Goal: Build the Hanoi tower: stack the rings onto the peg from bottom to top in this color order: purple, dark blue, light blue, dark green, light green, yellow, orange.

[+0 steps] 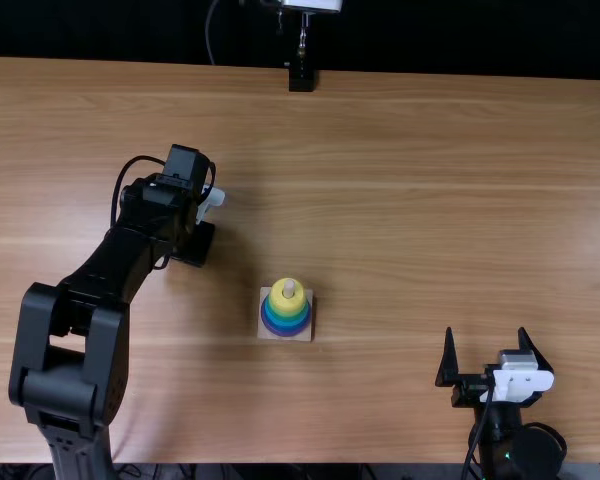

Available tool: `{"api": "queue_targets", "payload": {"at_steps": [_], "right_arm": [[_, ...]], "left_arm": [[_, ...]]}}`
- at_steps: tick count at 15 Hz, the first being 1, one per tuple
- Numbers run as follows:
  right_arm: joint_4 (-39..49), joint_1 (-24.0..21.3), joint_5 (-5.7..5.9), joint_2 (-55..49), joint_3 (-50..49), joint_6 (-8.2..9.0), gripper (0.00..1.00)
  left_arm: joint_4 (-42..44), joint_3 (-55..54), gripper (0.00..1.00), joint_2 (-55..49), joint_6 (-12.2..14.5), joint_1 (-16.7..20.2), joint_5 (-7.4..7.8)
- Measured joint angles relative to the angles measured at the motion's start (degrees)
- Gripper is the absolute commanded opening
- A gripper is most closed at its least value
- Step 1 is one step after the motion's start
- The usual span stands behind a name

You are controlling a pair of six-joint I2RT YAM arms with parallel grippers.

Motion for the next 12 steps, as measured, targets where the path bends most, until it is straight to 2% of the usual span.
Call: {"api": "queue_targets", "payload": {"at_steps": [2,5,8,12], "right_arm": [[0.0,0.0,0.0,0.0,0.0,0.0,1.0],[0.0,0.0,0.02,0.0,0.0,0.0,1.0],[0.0,0.0,0.0,0.0,0.0,0.0,1.0],[0.0,0.0,0.02,0.0,0.0,-0.02,1.0]], "left_arm": [[-2.4,0.9,0.0,-0.7,-0.1,-0.1,-0.02],[-15.6,8.4,0.0,-4.8,-0.2,-1.4,-0.09],[-25.4,16.7,0.0,-9.6,-0.3,-3.7,0.02],[-34.0,22.7,0.0,-11.1,-4.1,-8.5,0.0]]}}
